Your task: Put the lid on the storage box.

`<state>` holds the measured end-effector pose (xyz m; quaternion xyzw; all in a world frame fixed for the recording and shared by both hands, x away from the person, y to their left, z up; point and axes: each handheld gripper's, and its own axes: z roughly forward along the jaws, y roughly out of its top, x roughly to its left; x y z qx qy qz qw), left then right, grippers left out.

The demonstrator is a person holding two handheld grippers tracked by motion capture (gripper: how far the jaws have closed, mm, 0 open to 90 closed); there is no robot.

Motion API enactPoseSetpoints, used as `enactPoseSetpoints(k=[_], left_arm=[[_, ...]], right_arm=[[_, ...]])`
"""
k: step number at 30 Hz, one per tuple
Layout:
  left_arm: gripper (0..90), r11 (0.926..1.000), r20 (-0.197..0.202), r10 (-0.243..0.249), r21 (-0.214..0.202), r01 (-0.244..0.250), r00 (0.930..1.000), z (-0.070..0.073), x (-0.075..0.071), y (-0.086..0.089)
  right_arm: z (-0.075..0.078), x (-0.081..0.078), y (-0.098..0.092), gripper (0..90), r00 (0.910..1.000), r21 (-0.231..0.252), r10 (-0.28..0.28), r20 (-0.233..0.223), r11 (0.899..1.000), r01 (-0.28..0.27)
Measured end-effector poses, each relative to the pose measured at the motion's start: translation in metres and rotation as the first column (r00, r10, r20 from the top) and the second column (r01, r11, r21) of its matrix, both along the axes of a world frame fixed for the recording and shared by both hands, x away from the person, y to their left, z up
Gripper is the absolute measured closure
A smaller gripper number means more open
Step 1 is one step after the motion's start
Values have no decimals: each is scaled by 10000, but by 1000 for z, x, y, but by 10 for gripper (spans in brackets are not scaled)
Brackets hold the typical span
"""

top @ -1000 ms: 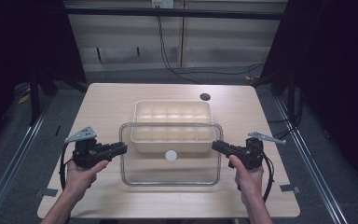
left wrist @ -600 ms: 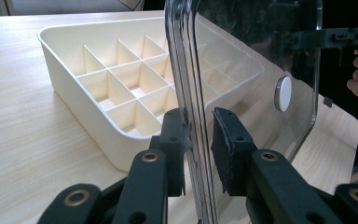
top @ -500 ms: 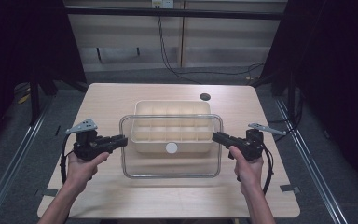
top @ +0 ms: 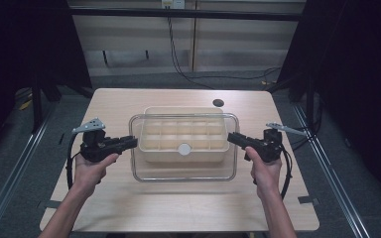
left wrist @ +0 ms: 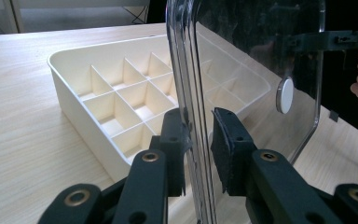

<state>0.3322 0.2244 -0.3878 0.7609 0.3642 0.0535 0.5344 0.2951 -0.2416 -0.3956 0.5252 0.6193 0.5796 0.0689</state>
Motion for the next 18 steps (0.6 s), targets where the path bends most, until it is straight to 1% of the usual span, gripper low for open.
enactPoseSetpoints(k=[1,5,7,10,13,17,18], left_arm=[[749,10000,18,-17,76,17,10000,2,2,-1],[749,10000,100,13,52,-13,9999,7,8,-2],[749,10000,164,75,32,-75,9998,10,10,-2],[748,9999,186,72,107,-74,9998,15,14,-3],[745,9999,227,142,91,-144,9996,20,18,-3],[744,9997,294,209,113,-213,9993,24,24,-4],[744,9998,253,204,44,-205,9995,24,25,-4]], right_arm=[[1,1,-1,693,10000,-1,-15,-25,10000,15],[5,7,-2,693,10000,20,-42,-25,10000,42],[7,10,-3,693,10000,125,-27,-39,9999,27],[8,14,-3,693,9999,230,-69,-111,9997,72],[9,18,-2,692,9999,162,-59,-123,9998,61],[12,24,-2,690,9999,216,-121,-113,9997,123],[13,26,-2,690,9999,151,-80,-61,9999,81]])
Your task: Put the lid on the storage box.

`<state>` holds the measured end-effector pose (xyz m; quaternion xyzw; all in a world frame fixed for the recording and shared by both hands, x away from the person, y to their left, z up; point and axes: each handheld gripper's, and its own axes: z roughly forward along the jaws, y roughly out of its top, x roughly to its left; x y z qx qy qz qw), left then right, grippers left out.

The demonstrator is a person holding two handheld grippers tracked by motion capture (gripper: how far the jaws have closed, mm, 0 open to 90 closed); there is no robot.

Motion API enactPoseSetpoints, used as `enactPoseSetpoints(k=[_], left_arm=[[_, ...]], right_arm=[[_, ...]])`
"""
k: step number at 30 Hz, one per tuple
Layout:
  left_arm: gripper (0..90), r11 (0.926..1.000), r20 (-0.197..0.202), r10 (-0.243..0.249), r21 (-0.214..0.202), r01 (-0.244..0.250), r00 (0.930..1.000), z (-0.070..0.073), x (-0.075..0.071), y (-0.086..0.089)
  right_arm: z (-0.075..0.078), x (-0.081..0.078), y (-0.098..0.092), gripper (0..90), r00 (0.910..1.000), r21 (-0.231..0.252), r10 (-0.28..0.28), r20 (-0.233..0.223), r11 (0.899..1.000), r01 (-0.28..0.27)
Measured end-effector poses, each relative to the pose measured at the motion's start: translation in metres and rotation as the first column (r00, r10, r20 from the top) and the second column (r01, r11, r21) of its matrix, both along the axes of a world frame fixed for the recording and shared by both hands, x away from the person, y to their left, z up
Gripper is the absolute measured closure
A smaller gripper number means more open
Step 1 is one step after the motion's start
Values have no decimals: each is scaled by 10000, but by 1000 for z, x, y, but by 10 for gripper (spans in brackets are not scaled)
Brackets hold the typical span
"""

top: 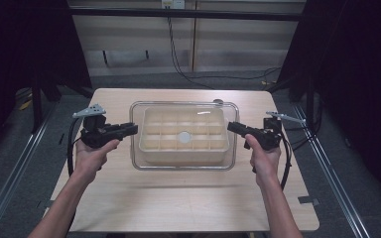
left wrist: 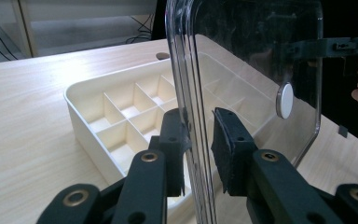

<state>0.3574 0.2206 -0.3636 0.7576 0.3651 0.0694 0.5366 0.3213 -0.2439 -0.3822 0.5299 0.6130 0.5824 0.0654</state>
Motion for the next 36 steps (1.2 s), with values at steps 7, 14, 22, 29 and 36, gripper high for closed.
enactPoseSetpoints(k=[7,14,22,29,36], left_arm=[[741,9996,-132,286,52,-286,9995,-2,9,-4],[741,9996,21,275,-1,-275,9996,6,17,-5],[743,9994,-89,360,15,-360,9993,5,33,-6],[742,9973,-291,727,102,-724,9969,0,45,-8],[741,9980,-318,606,202,-600,9977,1,51,-10]], right_arm=[[4,8,0,689,9999,-136,-136,-6,9998,136],[12,18,-2,689,9998,-30,-154,145,9999,155],[14,36,-3,689,9998,-3,-168,67,9999,168],[11,53,0,689,9997,33,-250,-73,9997,250],[5,61,-3,687,9993,121,-272,-268,9995,275]])
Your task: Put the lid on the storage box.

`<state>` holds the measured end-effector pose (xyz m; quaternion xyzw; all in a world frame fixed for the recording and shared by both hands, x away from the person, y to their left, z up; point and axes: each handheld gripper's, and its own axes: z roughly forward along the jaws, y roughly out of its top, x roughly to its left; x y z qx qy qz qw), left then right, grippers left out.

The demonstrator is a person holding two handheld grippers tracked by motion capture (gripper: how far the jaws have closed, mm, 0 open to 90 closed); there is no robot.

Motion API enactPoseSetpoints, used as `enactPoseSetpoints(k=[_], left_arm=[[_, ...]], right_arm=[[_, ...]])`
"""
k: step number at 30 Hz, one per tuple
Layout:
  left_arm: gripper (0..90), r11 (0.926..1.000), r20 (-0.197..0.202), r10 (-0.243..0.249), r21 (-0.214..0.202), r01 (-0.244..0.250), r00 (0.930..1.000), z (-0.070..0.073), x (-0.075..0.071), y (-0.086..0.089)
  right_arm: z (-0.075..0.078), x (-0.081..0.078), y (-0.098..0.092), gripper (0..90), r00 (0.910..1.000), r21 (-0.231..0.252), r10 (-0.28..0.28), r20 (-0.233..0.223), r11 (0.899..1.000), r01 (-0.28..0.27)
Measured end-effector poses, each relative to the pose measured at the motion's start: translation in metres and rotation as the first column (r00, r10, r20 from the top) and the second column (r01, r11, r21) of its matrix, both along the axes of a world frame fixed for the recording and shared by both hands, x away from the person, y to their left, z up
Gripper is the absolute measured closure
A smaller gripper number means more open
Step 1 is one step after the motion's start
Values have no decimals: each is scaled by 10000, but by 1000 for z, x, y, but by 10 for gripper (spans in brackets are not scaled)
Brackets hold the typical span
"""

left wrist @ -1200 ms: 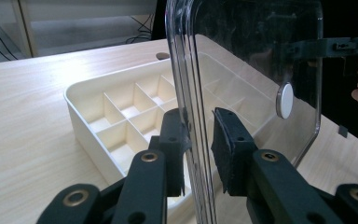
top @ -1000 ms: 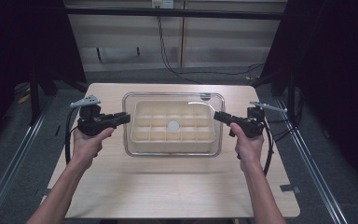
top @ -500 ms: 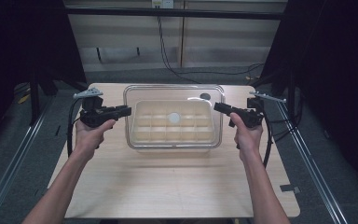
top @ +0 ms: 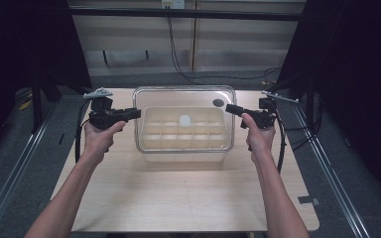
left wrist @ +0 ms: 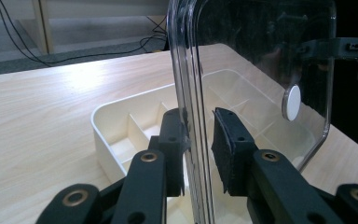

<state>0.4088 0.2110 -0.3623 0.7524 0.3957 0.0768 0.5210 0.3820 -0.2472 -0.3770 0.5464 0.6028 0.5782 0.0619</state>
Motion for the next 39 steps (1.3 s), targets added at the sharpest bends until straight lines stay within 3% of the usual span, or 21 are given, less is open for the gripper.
enactPoseSetpoints(k=[9,16,20,31,36,39], left_arm=[[736,9999,-195,112,-42,-113,9997,-8,10,0],[727,9997,-358,178,-157,-183,9992,-12,18,-1],[717,9997,-497,219,-104,-224,9985,-15,24,-2],[697,9994,-861,344,13,-344,9957,-23,37,-4],[711,9978,-876,594,330,-567,9944,-25,44,-4],[715,9985,-1033,527,227,-506,9933,-29,47,-3]], right_arm=[[-10,10,1,685,9999,-107,-5,-162,9999,3],[-13,15,4,670,9993,-518,-174,-339,9985,156],[-15,20,6,657,9986,-759,-264,-459,9969,228],[-24,30,8,641,9960,-799,-414,-798,9962,350],[-28,34,8,630,9943,-976,-487,-949,9944,393],[-30,37,8,625,9935,-1045,-471,-1032,9939,363]])
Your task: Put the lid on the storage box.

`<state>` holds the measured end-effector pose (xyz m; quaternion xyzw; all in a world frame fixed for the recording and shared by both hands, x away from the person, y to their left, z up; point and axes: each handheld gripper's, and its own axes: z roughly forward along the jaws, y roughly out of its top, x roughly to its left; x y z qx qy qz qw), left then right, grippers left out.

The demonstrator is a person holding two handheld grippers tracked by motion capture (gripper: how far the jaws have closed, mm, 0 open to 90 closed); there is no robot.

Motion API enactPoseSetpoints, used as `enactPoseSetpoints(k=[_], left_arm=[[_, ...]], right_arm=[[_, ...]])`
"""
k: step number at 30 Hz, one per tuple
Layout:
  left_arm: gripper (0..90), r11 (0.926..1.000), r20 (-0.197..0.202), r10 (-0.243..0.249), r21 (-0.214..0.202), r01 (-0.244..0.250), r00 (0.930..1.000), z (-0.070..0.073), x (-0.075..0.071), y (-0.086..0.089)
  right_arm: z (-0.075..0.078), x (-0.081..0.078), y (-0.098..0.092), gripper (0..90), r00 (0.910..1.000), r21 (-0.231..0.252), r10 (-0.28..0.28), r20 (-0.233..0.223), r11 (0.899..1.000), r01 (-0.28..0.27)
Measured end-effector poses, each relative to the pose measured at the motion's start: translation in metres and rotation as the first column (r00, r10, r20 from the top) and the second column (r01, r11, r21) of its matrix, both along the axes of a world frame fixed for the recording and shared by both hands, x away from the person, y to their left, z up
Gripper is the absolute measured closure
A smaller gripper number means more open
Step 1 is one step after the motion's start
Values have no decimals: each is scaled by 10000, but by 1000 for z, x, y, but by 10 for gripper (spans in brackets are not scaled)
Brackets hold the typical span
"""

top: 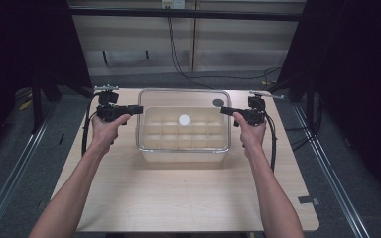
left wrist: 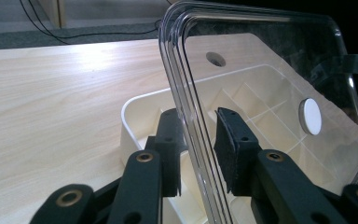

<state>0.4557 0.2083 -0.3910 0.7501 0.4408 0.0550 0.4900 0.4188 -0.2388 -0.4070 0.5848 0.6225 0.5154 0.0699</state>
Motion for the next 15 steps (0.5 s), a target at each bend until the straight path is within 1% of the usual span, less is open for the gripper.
enactPoseSetpoints(k=[2,3,8,9,10,12,14,15], left_arm=[[714,9999,-98,21,-112,-22,9999,-2,2,0],[712,9999,-116,29,-104,-31,9999,-3,2,0],[702,9998,-327,-3,-173,-3,9995,-8,7,0],[696,9999,-370,41,-120,-46,9993,-9,7,-1],[687,9999,-382,9,114,-4,9993,-10,8,-3],[678,9999,-441,-37,123,42,9990,-10,9,-3],[678,10000,-460,-8,97,13,9989,-11,10,-3],[677,9999,-541,-30,129,38,9985,-12,10,-2]], right_arm=[[-2,2,1,616,10000,-60,-4,-45,10000,4],[-2,3,1,612,9999,-54,-33,-140,10000,32],[-6,6,2,604,9997,-127,-60,-219,9999,58],[-7,6,2,603,9997,-182,-76,-239,9998,71],[-7,6,3,602,9996,-191,-85,-263,9998,80],[-8,7,4,593,9996,-294,-117,-263,9995,109],[-10,9,4,588,9993,-267,-158,-339,9995,149],[-11,9,5,586,9993,-272,-177,-342,9995,168]])
